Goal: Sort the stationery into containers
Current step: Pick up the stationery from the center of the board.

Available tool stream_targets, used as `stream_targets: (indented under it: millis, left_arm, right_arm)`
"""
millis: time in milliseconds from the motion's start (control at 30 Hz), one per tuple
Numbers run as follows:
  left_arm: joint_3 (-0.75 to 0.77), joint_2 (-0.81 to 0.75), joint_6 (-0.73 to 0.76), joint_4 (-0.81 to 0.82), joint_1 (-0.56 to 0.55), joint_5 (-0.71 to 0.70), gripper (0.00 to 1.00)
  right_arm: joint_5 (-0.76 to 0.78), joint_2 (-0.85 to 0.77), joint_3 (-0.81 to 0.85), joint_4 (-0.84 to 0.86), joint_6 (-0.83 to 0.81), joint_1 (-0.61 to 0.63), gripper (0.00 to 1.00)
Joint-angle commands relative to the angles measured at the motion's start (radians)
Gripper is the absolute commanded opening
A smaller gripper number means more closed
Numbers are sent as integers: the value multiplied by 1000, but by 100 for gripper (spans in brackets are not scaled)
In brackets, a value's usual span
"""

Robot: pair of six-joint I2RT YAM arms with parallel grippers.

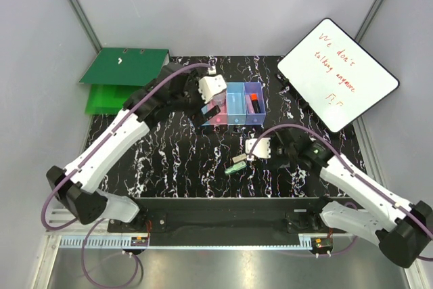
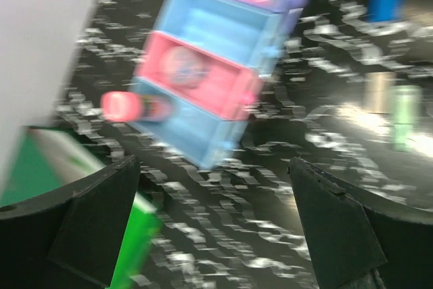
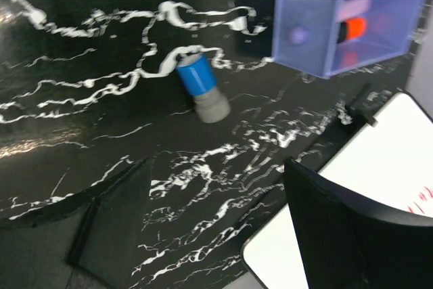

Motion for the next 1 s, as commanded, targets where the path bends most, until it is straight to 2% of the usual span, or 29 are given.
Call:
stream_targets:
  millis: [0,267,500,633,967]
  left_arm:
    - [-82,-69,-158,17,-6,176,99]
    - [-105,-115,-135,5,-6,180,99]
    - [-96,-112,-149,6,-5,208,99]
    - [-99,-106,-144,6,-5,216,99]
    - [-91,-85,-132,5,-3,200,99]
  right_arm:
    - [-58,64,-30,10,-99,-1,85]
    - [-1,215,-73,152,-120,-7,81]
    - [39,327,-105,303,-142,-110,80]
    - [11,375,-85,329,-156,-181,80]
    - [-21,459,-47,352,-223,-188,80]
